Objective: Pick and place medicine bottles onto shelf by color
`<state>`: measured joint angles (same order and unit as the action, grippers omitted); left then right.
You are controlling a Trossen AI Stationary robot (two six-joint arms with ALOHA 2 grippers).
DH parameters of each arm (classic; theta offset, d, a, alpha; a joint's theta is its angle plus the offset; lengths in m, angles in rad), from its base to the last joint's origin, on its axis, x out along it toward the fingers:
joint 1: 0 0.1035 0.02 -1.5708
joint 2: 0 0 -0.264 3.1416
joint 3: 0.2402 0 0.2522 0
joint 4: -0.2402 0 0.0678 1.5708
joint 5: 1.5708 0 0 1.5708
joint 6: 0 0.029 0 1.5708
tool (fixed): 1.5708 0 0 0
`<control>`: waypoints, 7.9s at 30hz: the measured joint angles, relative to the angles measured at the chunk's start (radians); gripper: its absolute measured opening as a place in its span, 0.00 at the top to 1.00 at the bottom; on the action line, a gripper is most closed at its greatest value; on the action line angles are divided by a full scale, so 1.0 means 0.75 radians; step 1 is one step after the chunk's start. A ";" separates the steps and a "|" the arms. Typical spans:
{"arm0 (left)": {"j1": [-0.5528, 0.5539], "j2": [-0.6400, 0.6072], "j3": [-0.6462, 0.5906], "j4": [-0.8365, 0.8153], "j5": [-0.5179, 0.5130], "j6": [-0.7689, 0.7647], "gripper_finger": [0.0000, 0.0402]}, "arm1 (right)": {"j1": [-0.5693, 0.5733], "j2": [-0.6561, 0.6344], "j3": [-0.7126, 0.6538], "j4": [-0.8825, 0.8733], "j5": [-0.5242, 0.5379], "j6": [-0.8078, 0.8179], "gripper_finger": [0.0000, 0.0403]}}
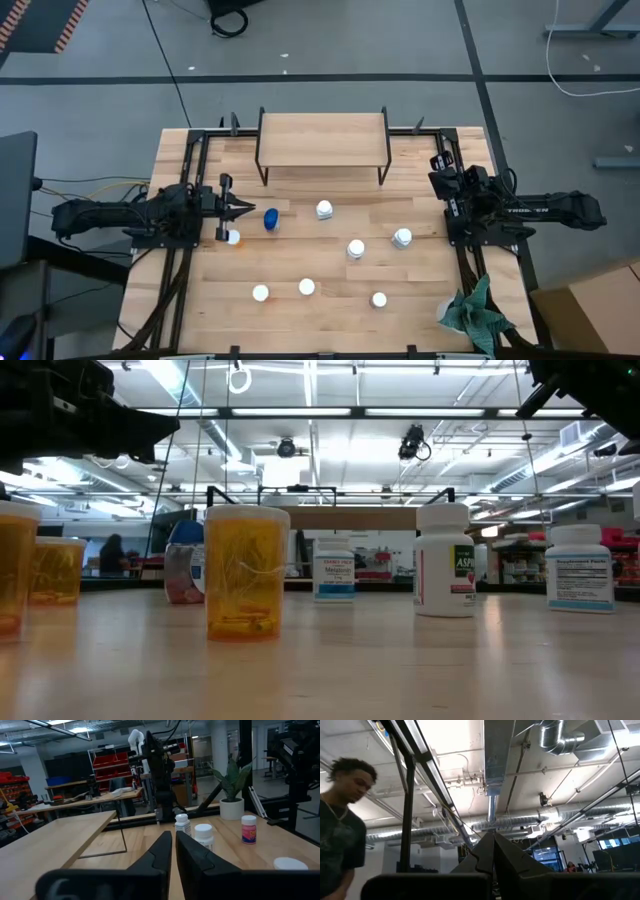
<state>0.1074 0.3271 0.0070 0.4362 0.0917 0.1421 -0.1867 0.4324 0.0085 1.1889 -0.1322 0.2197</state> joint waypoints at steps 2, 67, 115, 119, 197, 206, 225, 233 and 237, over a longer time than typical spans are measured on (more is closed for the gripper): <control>0.000 0.000 0.000 0.000 0.000 0.000 0.91 | 0.000 0.000 0.000 0.000 0.000 0.000 0.96; 0.010 0.723 1.327 -0.699 -0.154 -0.803 0.91 | -0.001 0.011 0.071 0.010 0.063 -0.091 0.96; 0.011 0.567 1.327 -0.907 -0.302 -0.625 0.42 | 0.022 0.998 1.735 -1.437 0.274 0.105 0.96; 0.011 0.566 1.327 -0.992 -0.302 -0.625 0.42 | 0.037 1.055 1.735 -1.668 0.269 0.098 0.96; 0.009 0.882 1.327 -1.841 -0.246 -1.251 0.27 | 0.349 1.371 1.729 -2.789 0.321 1.096 0.29; 0.009 0.880 1.327 -1.758 -0.246 -1.302 0.27 | 0.407 1.494 1.727 -2.960 0.233 1.286 0.29; 0.008 0.880 1.327 -1.766 -0.245 -1.257 0.27 | 0.585 1.530 1.723 -3.393 0.242 1.285 0.29; 0.008 0.881 1.327 -1.769 -0.245 -1.257 0.27 | 0.523 1.531 1.722 -3.114 0.251 1.236 0.29; 0.010 0.881 1.327 -1.777 -0.245 -1.257 0.27 | 0.444 1.540 1.722 -3.010 0.140 1.189 0.29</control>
<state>0.1150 0.9878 1.0023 -0.8966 -0.0921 -0.8005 0.1465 1.5875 1.2999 -1.0688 -0.0274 1.1113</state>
